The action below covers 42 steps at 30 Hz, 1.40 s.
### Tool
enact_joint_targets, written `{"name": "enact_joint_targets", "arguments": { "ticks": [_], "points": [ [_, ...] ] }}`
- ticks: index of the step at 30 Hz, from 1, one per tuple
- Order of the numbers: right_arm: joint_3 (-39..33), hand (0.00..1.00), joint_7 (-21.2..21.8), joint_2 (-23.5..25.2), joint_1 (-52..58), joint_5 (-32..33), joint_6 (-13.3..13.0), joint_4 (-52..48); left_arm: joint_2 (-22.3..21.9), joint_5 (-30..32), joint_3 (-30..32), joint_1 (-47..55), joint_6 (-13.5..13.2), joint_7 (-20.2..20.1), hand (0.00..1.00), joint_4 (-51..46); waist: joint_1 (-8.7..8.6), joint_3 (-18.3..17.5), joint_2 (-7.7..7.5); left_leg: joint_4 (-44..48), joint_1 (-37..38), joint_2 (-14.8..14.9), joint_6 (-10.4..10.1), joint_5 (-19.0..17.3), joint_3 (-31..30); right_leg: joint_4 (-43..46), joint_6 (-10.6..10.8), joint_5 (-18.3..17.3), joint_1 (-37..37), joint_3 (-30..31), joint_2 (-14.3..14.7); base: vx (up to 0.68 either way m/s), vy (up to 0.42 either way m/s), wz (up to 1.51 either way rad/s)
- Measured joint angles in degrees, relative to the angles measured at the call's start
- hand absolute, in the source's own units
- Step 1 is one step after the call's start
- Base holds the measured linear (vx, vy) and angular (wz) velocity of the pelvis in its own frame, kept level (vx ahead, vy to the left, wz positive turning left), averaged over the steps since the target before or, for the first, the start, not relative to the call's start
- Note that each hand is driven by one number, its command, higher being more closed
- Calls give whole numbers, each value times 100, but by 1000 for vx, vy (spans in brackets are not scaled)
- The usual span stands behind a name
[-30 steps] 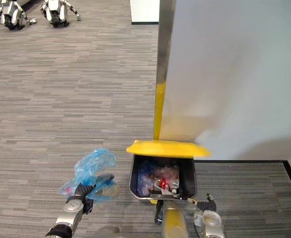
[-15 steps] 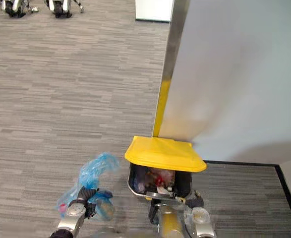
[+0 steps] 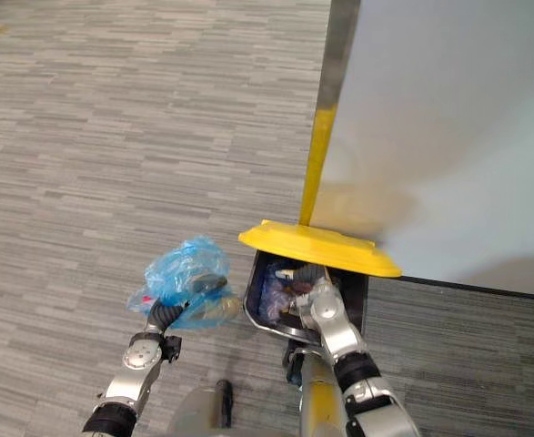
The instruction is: Gather rubbish on tea table into small bin, then transfer packed bag to large trash can.
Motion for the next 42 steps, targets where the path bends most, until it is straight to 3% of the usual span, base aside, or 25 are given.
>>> {"name": "enact_joint_targets", "arguments": {
  "ticks": [9,19,26,28,29,30,31,33,34,35,36,37,38,39,40,41,42],
  "points": [
    [34,0,-12,-904,-1401,484,119,-241,259,-421,-309,12,-51,15,100,-975,-5,325,14,211,-313,281,-86,7,-162,-91,-13,1,-93,-225,261,2,-94,3],
    [32,0,-7,-1088,-1698,818,167,-228,456,-896,-729,-106,-243,-33,100,-1874,-2,540,-35,545,-593,439,-152,-34,-330,-217,-11,47,-94,-343,388,-60,-48,5],
    [32,0,4,-1184,-1966,820,168,-159,752,-1045,-1404,-720,-368,-141,100,-2232,-11,686,-118,620,-733,569,-177,-48,-396,-490,47,81,-73,-429,555,-66,-68,-2],
    [32,0,3,-1188,-2106,819,168,-159,863,-1045,-1688,-997,-371,-139,100,-2310,-9,771,-144,581,-795,639,-170,-44,-463,-588,217,40,-72,-469,611,-73,-108,1],
    [34,0,3,-1195,-2248,821,171,-150,895,-1045,-1869,-1187,-389,-151,100,-2381,-32,884,-148,679,-841,729,-241,-16,-477,-147,-138,269,-191,-124,640,-80,-128,13],
    [53,0,4,-1239,-2330,820,171,-99,905,-1042,-2003,-1342,-397,-142,100,-2409,-54,913,-181,953,-908,691,-371,-7,-469,-210,-409,244,-204,-142,662,-53,-96,7],
    [54,0,5,-1249,-2379,820,170,-100,873,-1042,-2045,-1406,-397,-129,100,-2428,-42,918,-190,1144,-1021,678,-345,-36,-444,-275,-417,238,-219,-143,681,-81,-53,-1],
    [116,0,4,-1330,-2488,821,171,-103,831,-1023,-2413,-1799,-395,-113,100,-2428,-33,926,-195,1782,-1329,429,-2,-215,-78,-585,-199,348,-211,-281,689,-120,-21,-21],
    [184,0,3,-1343,-2506,821,172,-103,788,-1021,-2497,-1897,-398,-114,100,-2429,-22,935,-171,1658,-1285,458,193,-391,37,-550,-181,380,-215,-288,730,-113,-2,0],
    [242,0,1,-1360,-2542,821,171,-104,793,-998,-2612,-2133,-407,-108,100,-2403,-107,1010,-304,1699,-1269,481,19,-445,120,-423,-412,561,-279,-233,668,-74,-10,16],
    [271,0,2,-1386,-2584,820,171,-104,779,-967,-2645,-2214,-409,-94,100,-2392,-159,1047,-337,1747,-1299,453,-13,-455,122,-451,-429,537,-287,-263,662,-92,-10,14],
    [321,0,2,-1394,-2666,820,170,-131,701,-936,-2716,-2318,-410,-80,100,-2347,-160,1052,-340,1802,-1371,457,-10,-454,107,-621,-354,561,-295,-273,737,-120,-37,-15],
    [343,0,2,-1400,-2719,819,170,-171,662,-847,-2813,-2430,-413,-63,100,-2211,-129,1071,-308,1733,-1454,533,9,-424,32,-654,42,325,-335,-329,766,-154,-89,-20],
    [365,0,-15,-1434,-2872,818,166,-219,622,-768,-2916,-2676,-406,-19,100,-1957,-91,1138,-200,1662,-1520,691,10,-418,58,460,-461,197,-753,0,689,-92,-155,28],
    [426,0,-53,-1507,-2989,817,160,-214,540,-692,-2966,-2838,-379,7,100,-1707,-315,1165,-306,1784,-1643,542,-128,-341,105,899,-518,250,-688,713,418,-32,-166,35],
    [486,0,-69,-1538,-3123,816,154,-203,510,-646,-2962,-2895,-361,17,100,-1614,-270,1208,-255,1862,-1683,667,-231,-300,136,833,-616,366,-717,573,486,-8,-181,0],
    [599,0,-96,-1547,-3341,815,140,-214,483,-556,-2991,-3082,-339,14,100,-1267,-152,1209,-248,1863,-1842,677,-223,-286,39,569,-530,537,-791,601,635,-29,-115,-46]
  ]
}}
